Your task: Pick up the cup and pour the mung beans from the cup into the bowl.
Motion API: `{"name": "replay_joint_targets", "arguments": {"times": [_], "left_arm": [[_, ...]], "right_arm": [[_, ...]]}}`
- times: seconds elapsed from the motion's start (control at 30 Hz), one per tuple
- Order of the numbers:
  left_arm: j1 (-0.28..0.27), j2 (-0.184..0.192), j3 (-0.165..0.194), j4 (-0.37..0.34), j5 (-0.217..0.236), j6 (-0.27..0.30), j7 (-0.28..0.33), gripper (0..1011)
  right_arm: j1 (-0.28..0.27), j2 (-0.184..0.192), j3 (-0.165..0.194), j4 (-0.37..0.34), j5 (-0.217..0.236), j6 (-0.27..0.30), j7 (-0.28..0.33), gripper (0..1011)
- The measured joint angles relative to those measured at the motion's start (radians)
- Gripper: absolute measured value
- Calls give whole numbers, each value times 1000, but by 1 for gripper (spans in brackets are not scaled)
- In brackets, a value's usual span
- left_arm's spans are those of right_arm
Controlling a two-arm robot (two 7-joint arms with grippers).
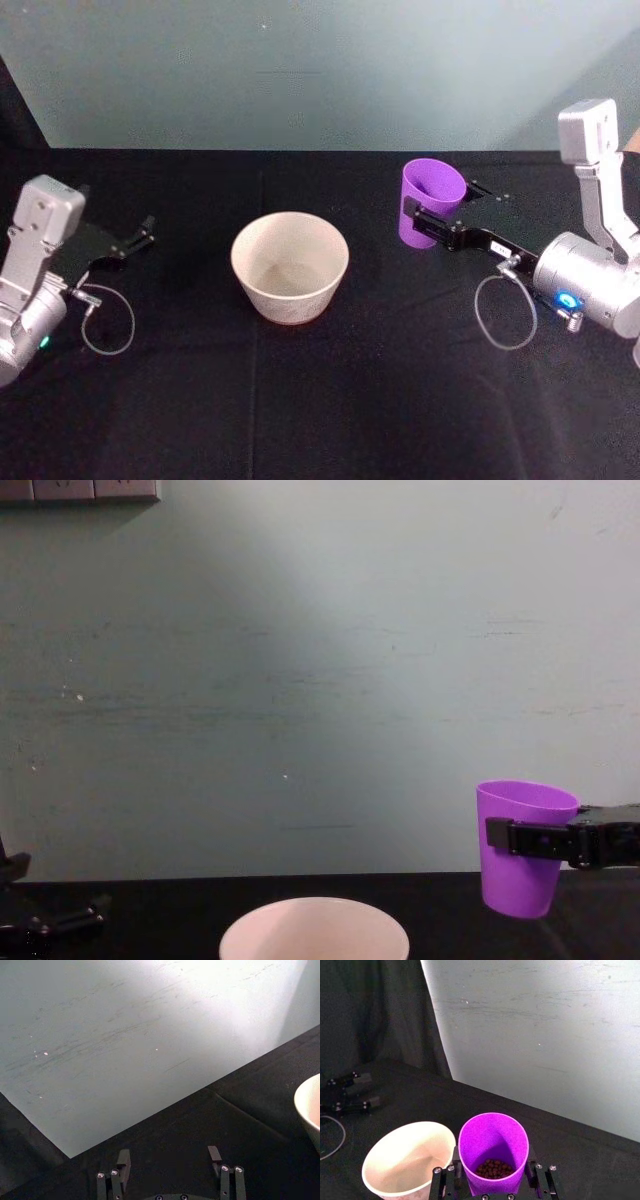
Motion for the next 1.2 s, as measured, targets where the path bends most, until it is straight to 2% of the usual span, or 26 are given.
{"name": "replay_joint_targets", "arguments": {"times": [1.2], "left_arm": [[0, 0, 0, 0, 0, 0, 0, 1000]], "right_arm": [[0, 0, 0, 0, 0, 0, 0, 718]]}}
